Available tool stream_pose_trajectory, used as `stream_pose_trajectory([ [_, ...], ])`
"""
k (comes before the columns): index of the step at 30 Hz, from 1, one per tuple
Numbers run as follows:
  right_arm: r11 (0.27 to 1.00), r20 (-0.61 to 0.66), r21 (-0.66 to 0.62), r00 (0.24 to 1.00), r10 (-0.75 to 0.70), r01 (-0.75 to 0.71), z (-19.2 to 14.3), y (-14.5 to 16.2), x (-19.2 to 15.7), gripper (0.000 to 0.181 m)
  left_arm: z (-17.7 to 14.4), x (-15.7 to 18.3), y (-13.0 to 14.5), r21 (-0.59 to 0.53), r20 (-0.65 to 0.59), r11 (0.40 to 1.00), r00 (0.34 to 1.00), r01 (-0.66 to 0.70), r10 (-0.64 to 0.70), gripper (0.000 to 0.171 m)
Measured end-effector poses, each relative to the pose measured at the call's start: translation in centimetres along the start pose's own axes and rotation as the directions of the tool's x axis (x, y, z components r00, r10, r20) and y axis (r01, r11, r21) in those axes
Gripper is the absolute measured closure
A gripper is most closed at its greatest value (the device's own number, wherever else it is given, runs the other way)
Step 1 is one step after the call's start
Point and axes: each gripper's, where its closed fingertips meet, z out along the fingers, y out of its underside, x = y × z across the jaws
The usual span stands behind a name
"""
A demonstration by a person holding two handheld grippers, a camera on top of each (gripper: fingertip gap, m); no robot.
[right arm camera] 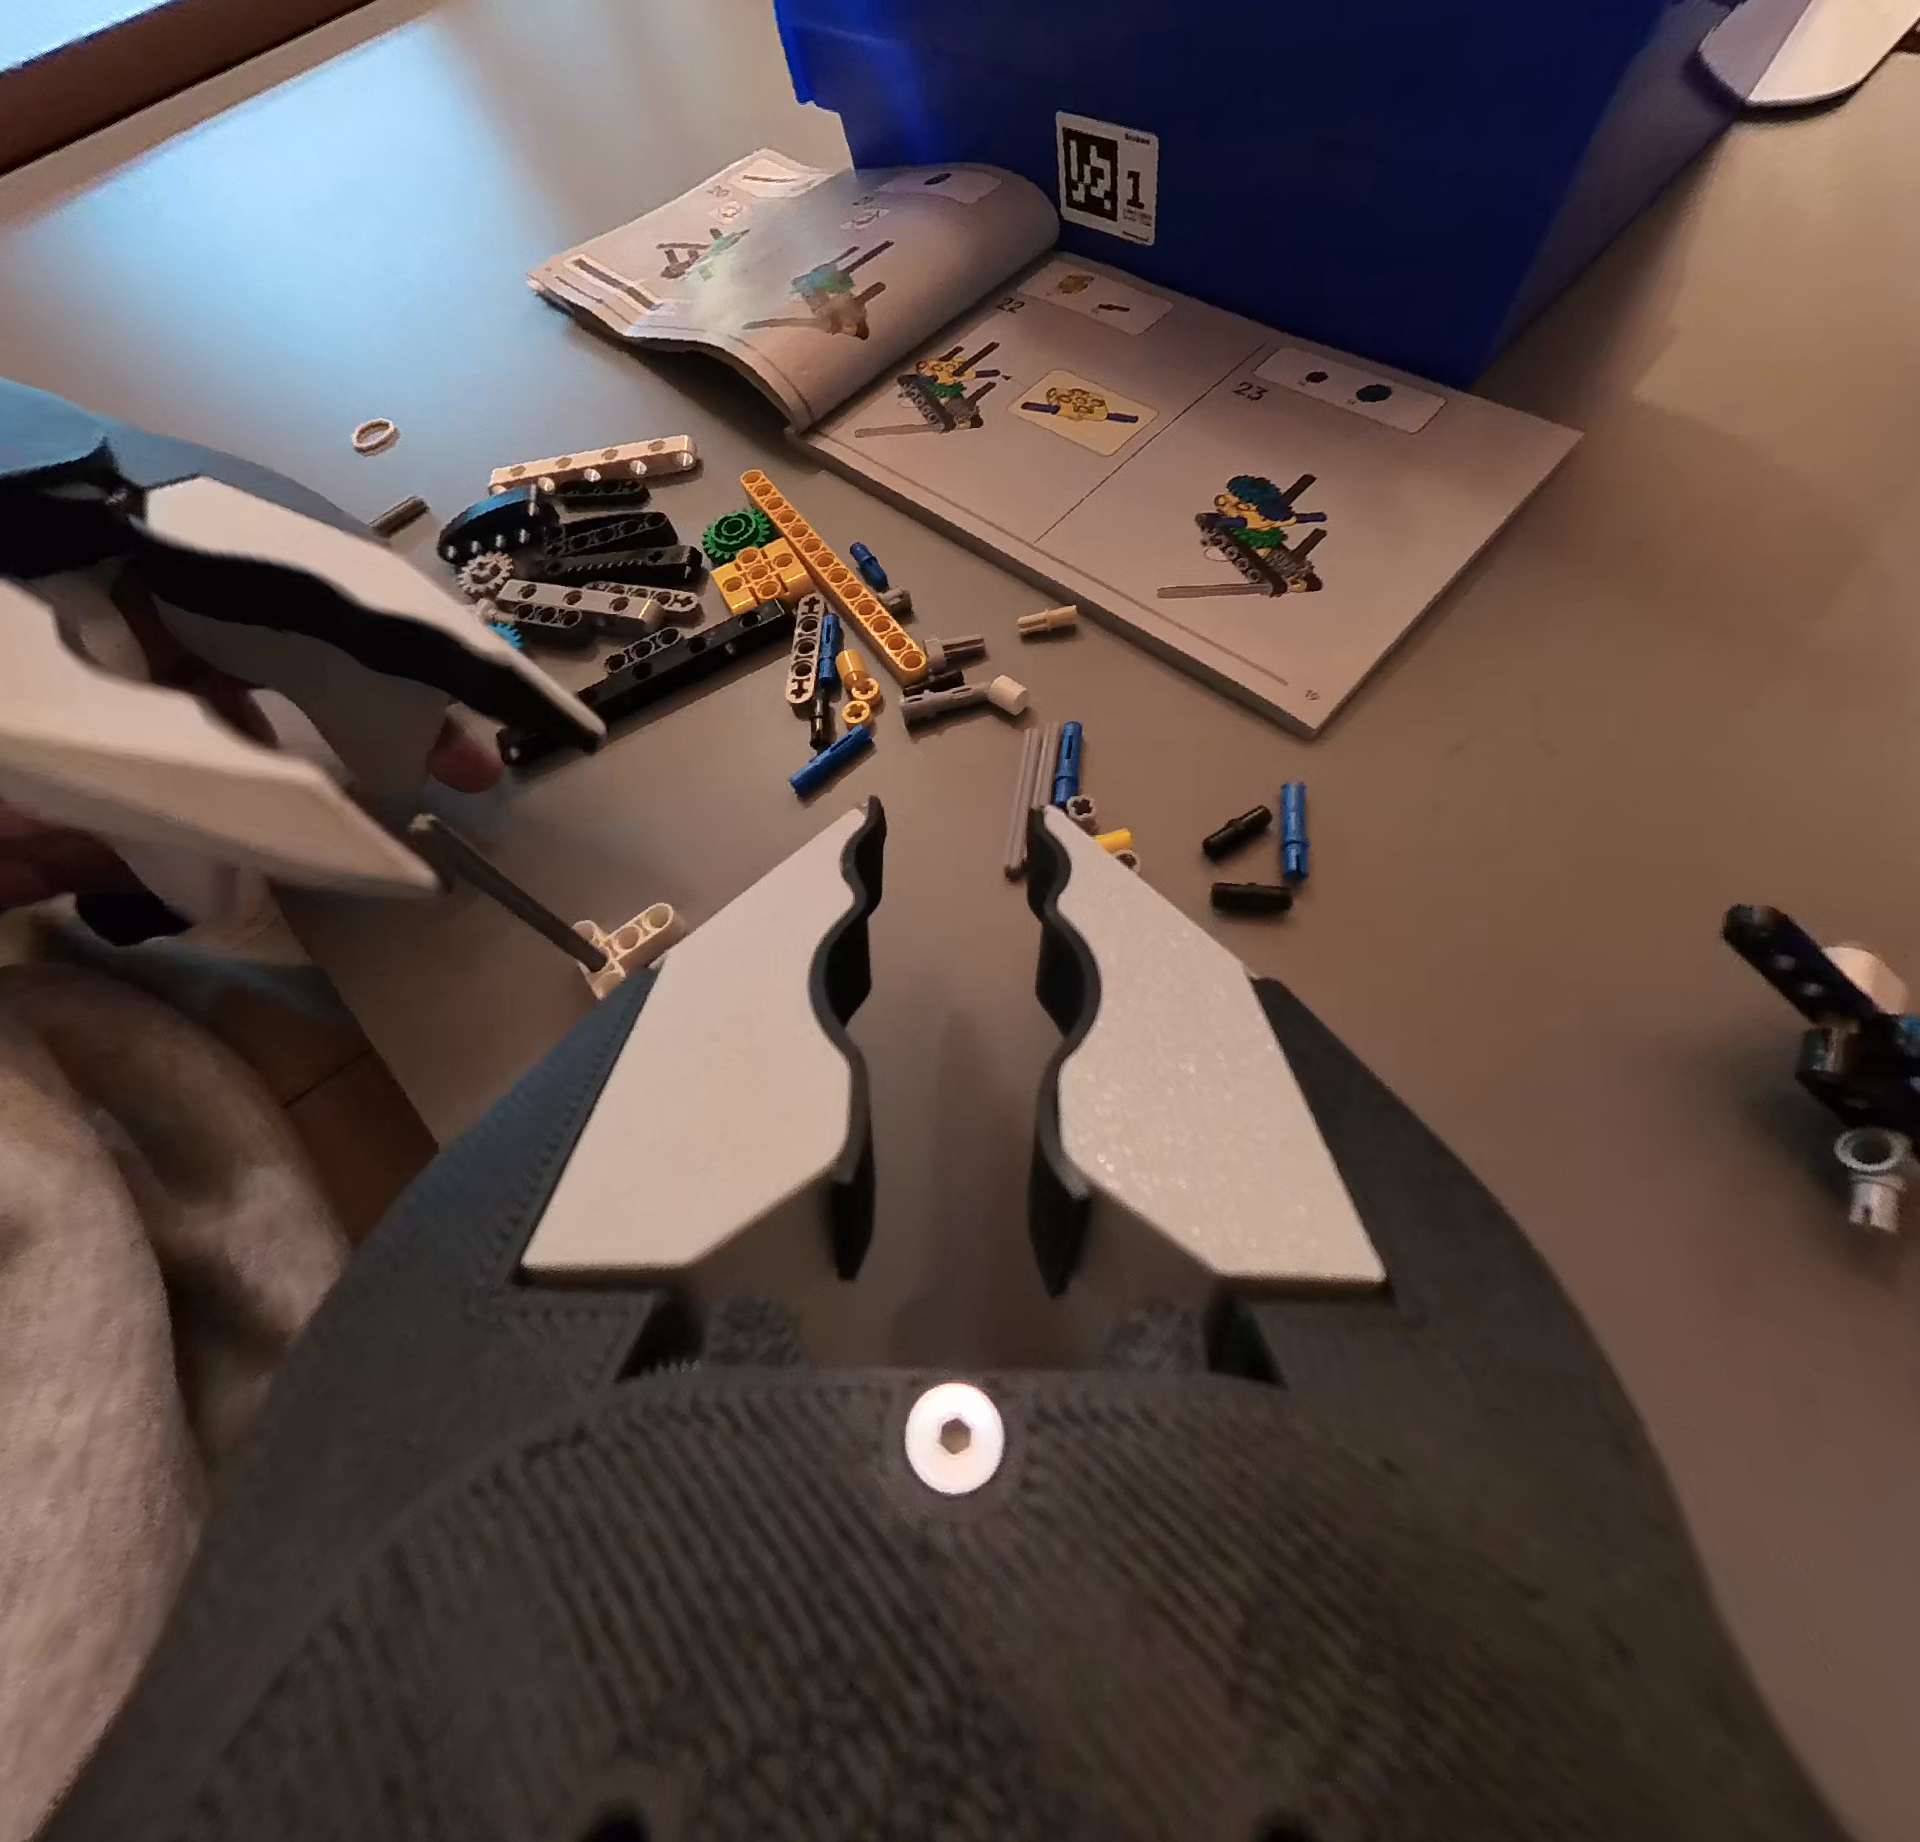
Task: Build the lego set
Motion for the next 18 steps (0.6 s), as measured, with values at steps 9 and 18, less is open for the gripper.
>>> stream_pose_trajectory([
  [9, 0.994, -0.016, 0.091, 0.997, 0.069, -0.067, -1.4, -0.6, -0.6, 0.155, 1.8, 0.6, 2.1, -0.152, 0.111, 0.960, 0.961, -0.235, 0.253, 0.131],
  [18, 0.990, -0.030, 0.129, 0.999, -0.045, 0.049, -2.5, -0.1, -4.2, 0.156, 2.3, 0.1, 1.4, -0.169, 0.114, 0.980, 0.986, -0.105, 0.125, 0.171],
])
